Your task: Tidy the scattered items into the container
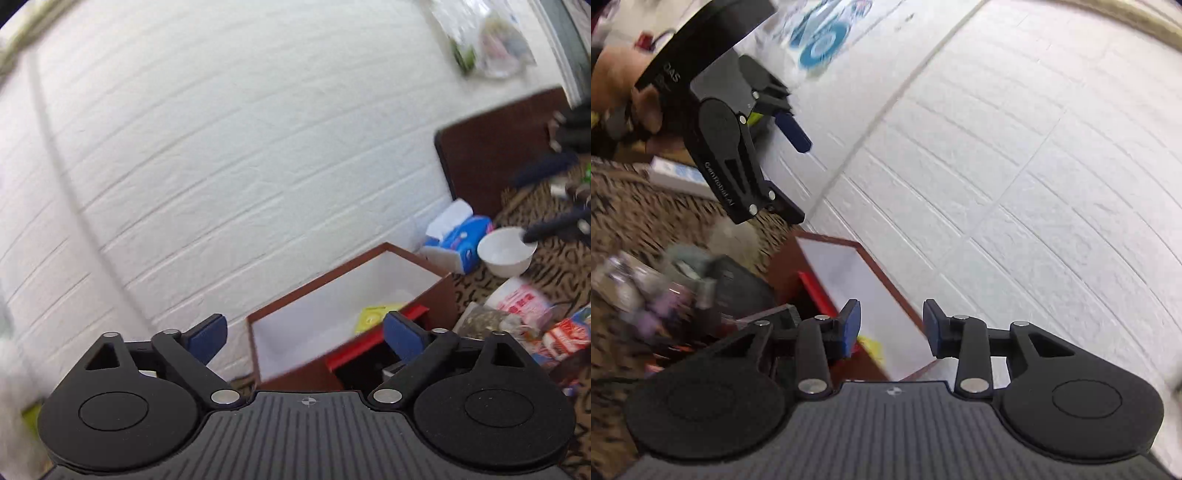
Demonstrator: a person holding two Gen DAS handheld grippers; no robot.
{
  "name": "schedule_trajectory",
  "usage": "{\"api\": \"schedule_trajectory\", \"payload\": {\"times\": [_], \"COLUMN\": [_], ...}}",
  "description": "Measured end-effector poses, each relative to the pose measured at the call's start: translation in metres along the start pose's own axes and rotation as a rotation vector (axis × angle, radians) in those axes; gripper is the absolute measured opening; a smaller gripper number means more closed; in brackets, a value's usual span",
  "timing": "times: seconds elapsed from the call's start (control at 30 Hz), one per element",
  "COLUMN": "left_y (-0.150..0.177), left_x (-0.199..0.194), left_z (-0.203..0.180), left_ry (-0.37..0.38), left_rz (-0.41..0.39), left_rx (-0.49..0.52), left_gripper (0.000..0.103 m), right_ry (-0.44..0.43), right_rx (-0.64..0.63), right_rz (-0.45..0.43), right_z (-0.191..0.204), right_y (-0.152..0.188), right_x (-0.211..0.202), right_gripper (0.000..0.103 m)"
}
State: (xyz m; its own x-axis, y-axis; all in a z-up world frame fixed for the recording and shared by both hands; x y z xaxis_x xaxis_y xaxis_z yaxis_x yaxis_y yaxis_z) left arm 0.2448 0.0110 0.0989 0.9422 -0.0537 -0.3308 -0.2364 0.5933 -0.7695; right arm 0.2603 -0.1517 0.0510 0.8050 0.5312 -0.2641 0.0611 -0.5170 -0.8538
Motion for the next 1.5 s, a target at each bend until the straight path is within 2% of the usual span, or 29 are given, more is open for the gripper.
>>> {"api": "schedule_trajectory", "payload": {"times": [0.1, 0.2, 0.27, 0.33, 0.47, 0.53, 0.6, 0.67, 0.9, 1.3, 1.4, 1.5], "left_y": [0.040, 0.098, 0.130, 0.164, 0.222, 0.238, 0.243, 0.242, 0.236, 0.238, 0.235, 0.231], "left_x": [-0.041, -0.067, -0.077, -0.096, -0.123, -0.129, -0.130, -0.132, -0.110, -0.087, -0.080, -0.068], "left_z": [-0.015, -0.036, -0.050, -0.059, -0.059, -0.051, -0.042, -0.035, -0.039, -0.055, -0.059, -0.070], "left_ry": [-0.036, -0.103, -0.194, -0.257, -0.347, -0.370, -0.388, -0.398, -0.340, -0.262, -0.222, -0.103], "left_rz": [0.019, 0.113, 0.173, 0.232, 0.302, 0.317, 0.297, 0.269, 0.232, 0.216, 0.207, 0.207], "left_rx": [-0.071, -0.085, -0.067, -0.091, -0.285, -0.395, -0.459, -0.466, -0.486, -0.531, -0.557, -0.577], "left_gripper": [0.099, 0.099, 0.099, 0.099, 0.099, 0.099, 0.099, 0.099, 0.099, 0.099, 0.100, 0.100], "right_ry": [-0.039, -0.124, -0.179, -0.236, -0.327, -0.361, -0.381, -0.381, -0.372, -0.410, -0.428, -0.468], "right_rx": [0.088, 0.243, 0.331, 0.389, 0.470, 0.514, 0.541, 0.550, 0.652, 0.745, 0.768, 0.803], "right_rz": [-0.021, -0.015, -0.008, -0.001, 0.033, 0.049, 0.056, 0.058, 0.109, 0.139, 0.164, 0.196], "right_z": [0.073, 0.112, 0.148, 0.181, 0.225, 0.239, 0.243, 0.240, 0.235, 0.238, 0.238, 0.245], "right_y": [0.008, 0.015, 0.022, 0.029, 0.040, 0.042, 0.040, 0.038, 0.049, 0.056, 0.057, 0.059], "right_x": [-0.079, -0.121, -0.120, -0.115, -0.093, -0.076, -0.057, -0.042, 0.006, 0.032, 0.042, 0.051], "right_gripper": [0.041, 0.041, 0.040, 0.040, 0.040, 0.040, 0.040, 0.041, 0.042, 0.042, 0.042, 0.045]}}
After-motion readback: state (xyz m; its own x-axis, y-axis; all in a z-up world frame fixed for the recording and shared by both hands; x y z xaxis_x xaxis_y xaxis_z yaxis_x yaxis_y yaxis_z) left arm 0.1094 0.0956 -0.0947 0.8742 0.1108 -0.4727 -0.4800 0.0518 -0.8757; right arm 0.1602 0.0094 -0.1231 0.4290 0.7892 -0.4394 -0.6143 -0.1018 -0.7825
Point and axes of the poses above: each gripper's, at about its wrist camera, not at the fingertips, and x roughly the way its jaws point, z to its left, y to its underside, the point moved 10 cm from there along x, roughly the way its jaws point, and after that the axes turned 8 degrees about x, right-handed, at the moved point
